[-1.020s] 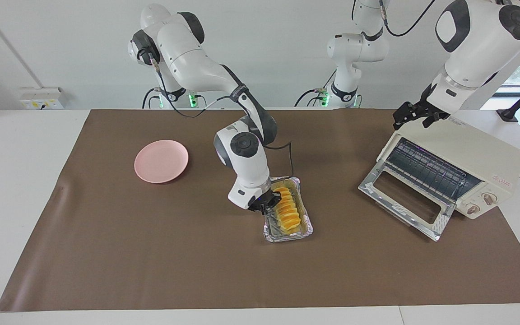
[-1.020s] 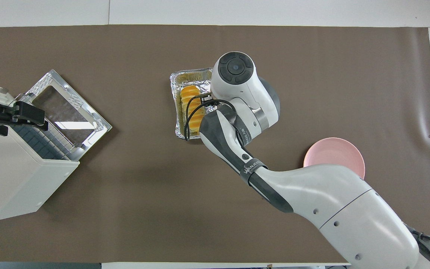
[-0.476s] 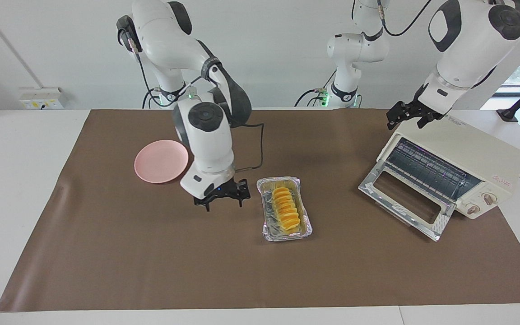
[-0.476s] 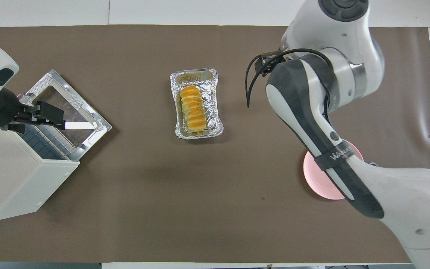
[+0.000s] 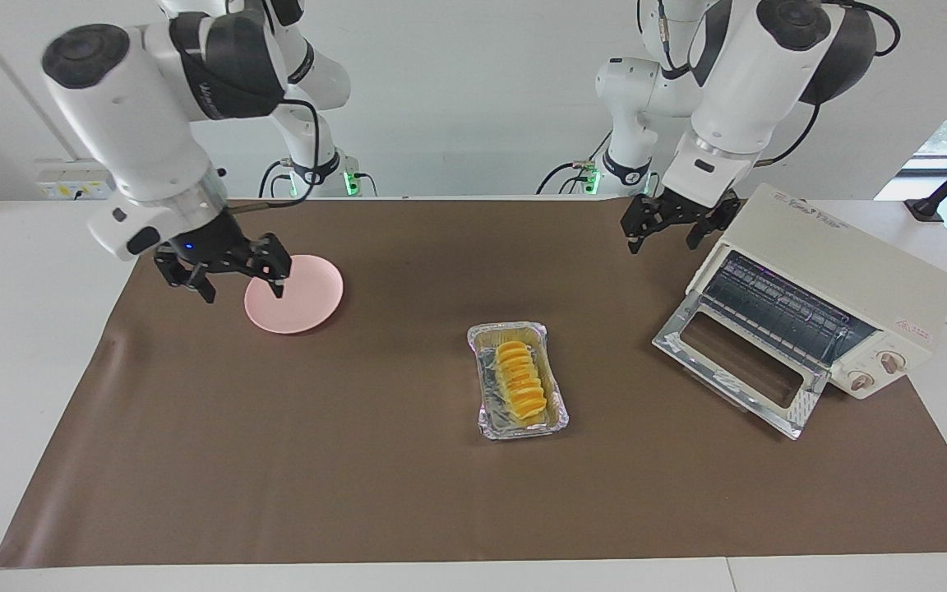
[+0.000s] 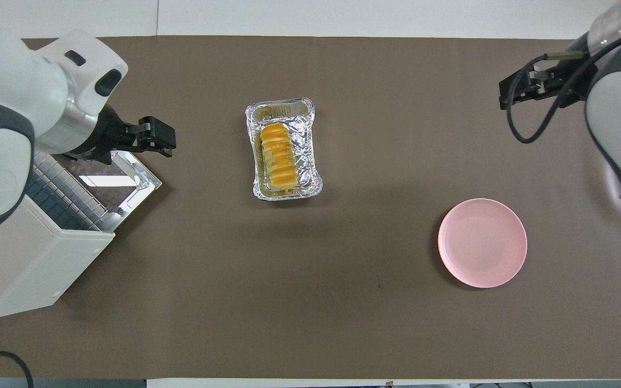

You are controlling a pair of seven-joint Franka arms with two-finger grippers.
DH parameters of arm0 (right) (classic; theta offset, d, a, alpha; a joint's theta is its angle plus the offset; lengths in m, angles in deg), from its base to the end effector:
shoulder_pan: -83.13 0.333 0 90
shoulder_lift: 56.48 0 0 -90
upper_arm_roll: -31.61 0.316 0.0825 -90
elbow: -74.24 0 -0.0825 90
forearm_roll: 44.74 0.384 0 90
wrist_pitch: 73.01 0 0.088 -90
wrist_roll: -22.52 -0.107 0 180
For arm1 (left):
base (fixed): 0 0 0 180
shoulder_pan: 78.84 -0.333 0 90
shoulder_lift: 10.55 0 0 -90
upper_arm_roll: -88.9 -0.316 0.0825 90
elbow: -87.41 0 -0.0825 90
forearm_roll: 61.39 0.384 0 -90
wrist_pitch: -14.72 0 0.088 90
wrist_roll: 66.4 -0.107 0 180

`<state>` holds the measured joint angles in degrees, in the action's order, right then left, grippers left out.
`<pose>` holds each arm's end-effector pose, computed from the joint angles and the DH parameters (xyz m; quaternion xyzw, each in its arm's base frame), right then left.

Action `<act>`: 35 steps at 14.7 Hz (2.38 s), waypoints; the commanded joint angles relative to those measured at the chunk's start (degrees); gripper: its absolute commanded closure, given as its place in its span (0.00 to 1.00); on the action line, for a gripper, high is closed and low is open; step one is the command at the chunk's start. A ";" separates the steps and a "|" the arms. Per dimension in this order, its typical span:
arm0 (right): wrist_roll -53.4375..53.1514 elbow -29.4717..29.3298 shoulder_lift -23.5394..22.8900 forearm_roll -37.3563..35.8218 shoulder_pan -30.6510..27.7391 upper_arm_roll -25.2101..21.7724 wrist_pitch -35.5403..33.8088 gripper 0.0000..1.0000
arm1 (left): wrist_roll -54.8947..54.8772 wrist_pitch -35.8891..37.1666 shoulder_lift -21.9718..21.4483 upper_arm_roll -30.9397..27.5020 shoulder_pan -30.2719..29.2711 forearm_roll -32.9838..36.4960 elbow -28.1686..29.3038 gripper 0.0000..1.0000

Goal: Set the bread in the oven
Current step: 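Release the tray and withdraw the right gripper while the left gripper rises, then reach the left gripper to the foil tray and grasp its rim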

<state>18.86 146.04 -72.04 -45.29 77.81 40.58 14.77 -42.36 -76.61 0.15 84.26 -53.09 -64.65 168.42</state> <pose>0.6316 0.0240 0.6108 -0.9999 0.0032 -0.0042 0.0164 0.5681 -0.2308 0.5920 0.9994 0.0256 -0.0108 0.0182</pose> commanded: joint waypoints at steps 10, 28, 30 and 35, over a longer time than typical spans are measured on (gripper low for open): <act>1.55 13.27 9.49 0.73 -4.79 0.53 -1.04 0.00 | 21.91 -11.75 33.85 -6.78 20.48 0.10 -24.95 0.00; 1.55 19.61 12.84 0.73 -8.92 0.26 5.64 0.00 | 22.02 -20.83 36.23 -6.70 21.36 -2.89 -17.47 0.31; 1.55 19.69 12.83 0.73 -8.74 0.26 5.56 0.00 | 22.02 -20.91 36.15 -6.70 21.36 -2.98 -16.41 0.33; 1.73 19.69 13.01 0.81 4.30 -14.09 5.47 0.00 | 22.19 -21.44 35.71 -6.52 21.89 -3.51 -14.83 0.47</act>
<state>19.69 164.81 -59.98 -45.29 74.76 35.68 19.58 -20.61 -96.25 37.00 78.54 -32.27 -66.88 151.07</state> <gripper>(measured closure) 0.000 0.423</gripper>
